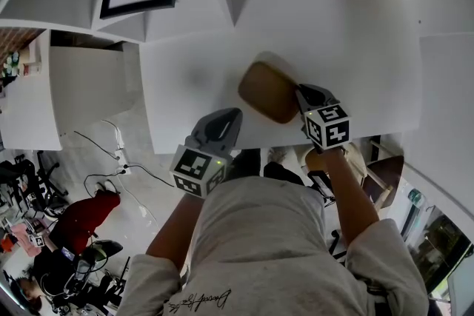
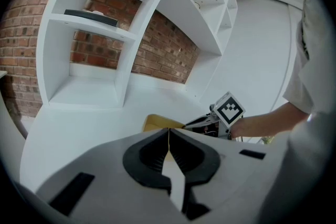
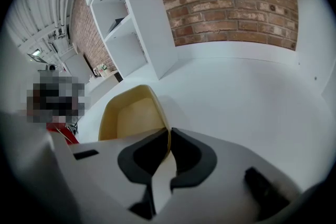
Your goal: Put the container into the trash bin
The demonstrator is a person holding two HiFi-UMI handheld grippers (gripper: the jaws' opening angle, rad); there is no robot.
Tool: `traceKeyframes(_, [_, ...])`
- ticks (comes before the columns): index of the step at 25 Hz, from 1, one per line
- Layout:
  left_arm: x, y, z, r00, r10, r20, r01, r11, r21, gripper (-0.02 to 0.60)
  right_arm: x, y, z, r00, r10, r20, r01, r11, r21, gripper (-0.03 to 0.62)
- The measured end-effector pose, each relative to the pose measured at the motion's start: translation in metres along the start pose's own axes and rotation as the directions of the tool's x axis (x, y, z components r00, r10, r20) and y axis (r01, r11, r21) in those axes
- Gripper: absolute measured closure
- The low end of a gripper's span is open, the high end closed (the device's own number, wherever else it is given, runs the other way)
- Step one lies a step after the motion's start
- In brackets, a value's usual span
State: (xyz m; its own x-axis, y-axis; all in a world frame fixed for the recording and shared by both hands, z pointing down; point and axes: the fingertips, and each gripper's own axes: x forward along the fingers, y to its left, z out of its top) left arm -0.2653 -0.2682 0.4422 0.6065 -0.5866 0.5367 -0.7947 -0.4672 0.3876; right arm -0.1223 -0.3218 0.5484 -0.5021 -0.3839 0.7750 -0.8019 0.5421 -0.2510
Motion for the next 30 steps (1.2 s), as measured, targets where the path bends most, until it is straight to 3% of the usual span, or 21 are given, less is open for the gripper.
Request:
traceKeyframes(13, [-0.011, 0.004, -0.001, 1.000, -0.011, 0.012, 0.011, 1.000, 0.014, 0.563, -0.009, 0.008, 0.000, 0.999, -0.027, 0.016, 0.027, 0.999, 0.023, 0.554])
traceKeyframes(30, [-0.022, -0.014, -0.008, 0.998, -0.068, 0.005, 0.067, 0.993, 0.095, 0.563, -0.035, 0.022, -0.023, 0.995, -0.079, 0.060, 0.073, 0.993, 0.094, 0.554])
